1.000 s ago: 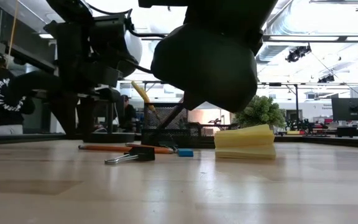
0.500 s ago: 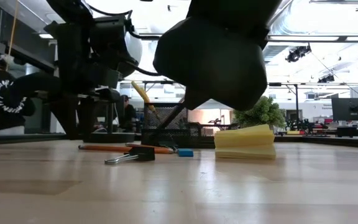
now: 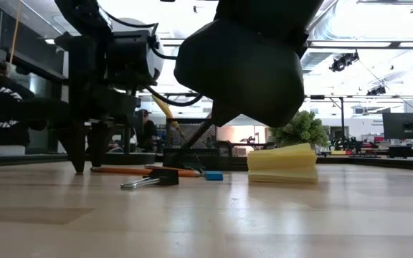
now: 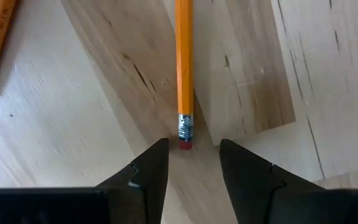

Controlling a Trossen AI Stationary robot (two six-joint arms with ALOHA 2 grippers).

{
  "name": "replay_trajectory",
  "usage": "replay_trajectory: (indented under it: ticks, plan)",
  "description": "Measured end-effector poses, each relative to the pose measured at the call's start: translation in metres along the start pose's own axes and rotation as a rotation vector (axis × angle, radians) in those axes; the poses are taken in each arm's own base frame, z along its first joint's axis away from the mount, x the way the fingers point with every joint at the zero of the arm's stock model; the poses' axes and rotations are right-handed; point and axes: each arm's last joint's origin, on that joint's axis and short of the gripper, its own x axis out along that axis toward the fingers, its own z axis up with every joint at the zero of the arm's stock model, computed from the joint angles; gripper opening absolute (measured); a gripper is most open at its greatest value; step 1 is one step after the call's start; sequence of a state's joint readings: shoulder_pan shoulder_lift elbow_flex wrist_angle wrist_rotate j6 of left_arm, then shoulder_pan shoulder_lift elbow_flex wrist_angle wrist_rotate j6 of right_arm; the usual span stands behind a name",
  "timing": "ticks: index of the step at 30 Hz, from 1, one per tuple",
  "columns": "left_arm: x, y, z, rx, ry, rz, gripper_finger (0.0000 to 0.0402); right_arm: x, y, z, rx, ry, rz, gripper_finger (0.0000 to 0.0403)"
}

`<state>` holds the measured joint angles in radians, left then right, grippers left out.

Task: Pick and place office supplies into organizer
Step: Put the bottom yellow pencil into the black organizer

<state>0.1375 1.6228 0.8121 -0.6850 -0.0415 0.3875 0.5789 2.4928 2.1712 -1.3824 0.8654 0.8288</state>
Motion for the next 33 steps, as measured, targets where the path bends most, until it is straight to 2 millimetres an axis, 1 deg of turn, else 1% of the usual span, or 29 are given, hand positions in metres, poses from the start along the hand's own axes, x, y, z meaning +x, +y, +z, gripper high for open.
replay_trajectory:
  ticks: [5,13,16,26,33]
  plan:
    - [-0.0001,0.0002,-0.0002,0.001,0.003,0.011,0.0118,-0.0001,0.0000,0.0001,0.000,0.000,0.000,0.0078]
    - [0.0004,0.0006,0.0020,-0.023,-0.022,0.010,0.0056,0.0000,0.0000,0.0001,0.001,0.000,0.001,0.0078]
    - [0.0005,0.0011,0.0034,-0.029,-0.038,0.007,0.0039,0.0000,0.0003,0.0003,0.004,-0.002,0.003,0.0078]
    - [0.0001,0.0008,0.0026,-0.029,-0.029,-0.001,0.0012,0.0000,0.0005,0.0005,0.006,-0.003,0.004,0.0078]
    - [0.0000,0.0002,0.0014,-0.019,-0.016,-0.010,0.0002,0.0000,0.0005,0.0005,0.006,-0.003,0.004,0.0078]
